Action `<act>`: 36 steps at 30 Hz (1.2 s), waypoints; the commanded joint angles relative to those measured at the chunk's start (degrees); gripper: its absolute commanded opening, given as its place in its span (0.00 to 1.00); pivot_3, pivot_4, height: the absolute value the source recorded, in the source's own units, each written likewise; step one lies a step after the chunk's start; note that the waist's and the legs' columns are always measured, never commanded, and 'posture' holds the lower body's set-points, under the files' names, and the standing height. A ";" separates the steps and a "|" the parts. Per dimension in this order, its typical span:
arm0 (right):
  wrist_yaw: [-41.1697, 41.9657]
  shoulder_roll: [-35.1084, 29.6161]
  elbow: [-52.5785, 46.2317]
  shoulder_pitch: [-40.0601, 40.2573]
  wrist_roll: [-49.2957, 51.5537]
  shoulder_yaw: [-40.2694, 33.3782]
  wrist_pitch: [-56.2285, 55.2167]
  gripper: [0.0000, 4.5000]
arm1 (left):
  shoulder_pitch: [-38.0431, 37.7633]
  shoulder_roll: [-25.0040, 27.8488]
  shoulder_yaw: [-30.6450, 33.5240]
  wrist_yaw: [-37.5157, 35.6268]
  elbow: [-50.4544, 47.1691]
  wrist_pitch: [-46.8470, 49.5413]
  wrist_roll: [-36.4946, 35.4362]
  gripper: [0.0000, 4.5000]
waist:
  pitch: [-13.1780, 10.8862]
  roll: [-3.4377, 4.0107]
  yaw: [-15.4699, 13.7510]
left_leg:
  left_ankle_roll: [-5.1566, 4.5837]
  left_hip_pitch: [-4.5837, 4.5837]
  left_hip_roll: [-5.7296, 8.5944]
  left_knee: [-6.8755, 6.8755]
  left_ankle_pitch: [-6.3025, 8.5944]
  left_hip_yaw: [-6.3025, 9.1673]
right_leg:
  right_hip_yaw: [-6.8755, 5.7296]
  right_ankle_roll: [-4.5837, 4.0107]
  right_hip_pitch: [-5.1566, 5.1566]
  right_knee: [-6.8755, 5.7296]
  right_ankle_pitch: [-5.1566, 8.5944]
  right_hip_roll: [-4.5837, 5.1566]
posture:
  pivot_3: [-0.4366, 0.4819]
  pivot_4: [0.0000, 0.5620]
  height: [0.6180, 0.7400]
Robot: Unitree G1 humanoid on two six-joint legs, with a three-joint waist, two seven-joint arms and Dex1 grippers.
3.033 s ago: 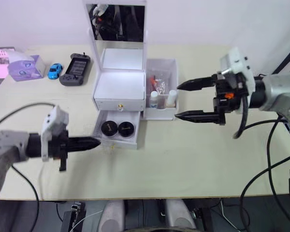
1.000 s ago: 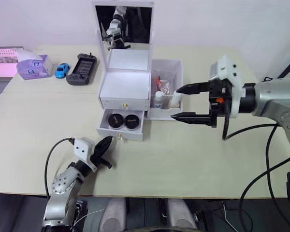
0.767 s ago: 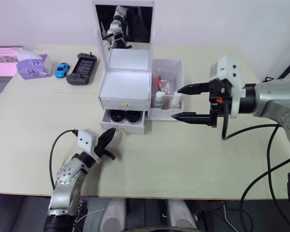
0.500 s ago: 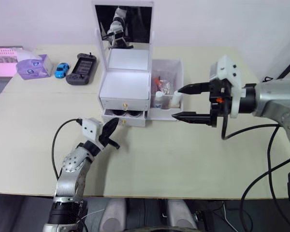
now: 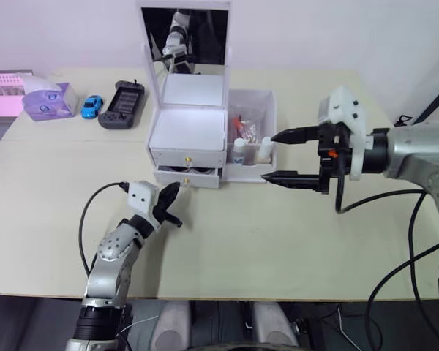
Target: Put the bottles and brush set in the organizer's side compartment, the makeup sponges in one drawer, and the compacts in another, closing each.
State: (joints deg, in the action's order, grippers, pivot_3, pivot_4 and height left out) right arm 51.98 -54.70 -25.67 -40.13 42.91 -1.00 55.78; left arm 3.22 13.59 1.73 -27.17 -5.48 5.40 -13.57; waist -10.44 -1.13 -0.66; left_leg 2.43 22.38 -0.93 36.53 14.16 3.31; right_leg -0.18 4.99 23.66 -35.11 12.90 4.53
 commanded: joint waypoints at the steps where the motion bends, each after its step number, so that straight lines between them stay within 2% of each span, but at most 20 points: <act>1: -0.86 -0.12 -0.02 -1.34 -1.08 -2.03 -1.66 1.00 | 2.88 -0.76 0.20 1.29 0.88 -0.57 0.11 0.01 | 0.00 0.00 -0.12 | 0.00 0.00 0.00 0.00 0.00 0.00 | 0.00 0.00 0.00 0.00 0.00 0.00 | 0.48 0.27 1.00; 17: -0.72 -0.66 0.50 -2.26 -2.37 -1.58 -1.57 1.00 | 12.28 -2.64 0.04 2.55 12.81 -4.01 0.99 0.01 | -0.01 0.00 -0.20 | 0.00 0.00 0.02 0.14 -0.01 0.10 | -0.04 0.20 -0.12 -0.01 0.10 -0.02 | 0.48 0.27 1.00; 22: -1.14 -0.73 -0.01 -1.14 -1.25 -2.56 -0.36 1.00 | 10.68 -2.02 0.49 0.84 10.18 -2.88 -0.93 0.01 | -0.01 0.00 -0.12 | 0.01 0.09 0.03 0.42 0.00 0.06 | -0.04 0.21 -0.20 0.02 0.11 0.05 | 0.48 0.27 1.00; 28: -0.80 -0.50 0.55 4.88 -0.35 -6.00 -1.72 1.00 | 6.68 3.23 4.20 -3.92 4.04 1.24 -6.34 0.01 | -0.03 -0.02 -0.05 | -0.02 0.10 0.02 0.19 0.04 0.04 | -0.03 0.06 -0.09 0.04 0.01 0.06 | 0.48 0.27 1.00; 30: -1.16 0.78 2.27 8.36 -0.11 -8.73 -3.06 1.00 | 5.23 7.09 7.25 -6.38 2.44 2.82 -8.53 0.13 | -0.03 -0.04 -0.05 | -0.03 0.08 0.01 -0.01 0.04 0.05 | -0.04 0.09 -0.02 0.05 0.03 0.03 | 0.48 0.27 1.00; 32: -2.48 2.93 5.40 11.89 -0.76 -12.20 -5.76 1.00 | 3.94 11.74 10.91 -9.33 2.00 4.16 -10.87 0.28 | -0.03 -0.21 0.05 | -0.03 0.03 0.00 -0.19 0.03 0.06 | -0.03 0.10 0.01 0.06 0.05 -0.02 | 0.48 0.27 1.00; 35: -3.68 5.15 9.75 18.06 -4.98 -17.66 -14.32 1.00 | 3.82 19.99 15.66 -13.91 8.24 5.16 -11.54 0.66 | -0.06 -0.17 0.01 | -0.03 0.00 -0.02 -0.25 0.03 0.01 | 0.00 0.08 0.06 0.06 0.06 -0.03 | 0.48 0.27 1.00; 36: -3.63 5.37 10.55 19.74 -6.01 -18.77 -16.40 1.00 | 3.96 22.00 16.60 -14.96 10.24 5.14 -11.46 0.74 | -0.06 -0.16 -0.04 | -0.03 0.00 -0.02 -0.24 0.03 0.04 | -0.02 0.08 0.06 0.06 0.06 -0.04 | 0.48 0.27 1.00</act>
State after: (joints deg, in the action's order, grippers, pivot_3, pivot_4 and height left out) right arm 48.64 -49.23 -15.76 -21.11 38.62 -15.91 43.50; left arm 6.94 33.77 14.75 -40.23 2.81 10.66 -24.40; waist -10.50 -1.29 -0.71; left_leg 2.40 22.39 -0.95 36.28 14.19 3.35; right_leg -0.20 5.07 23.73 -35.04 12.96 4.48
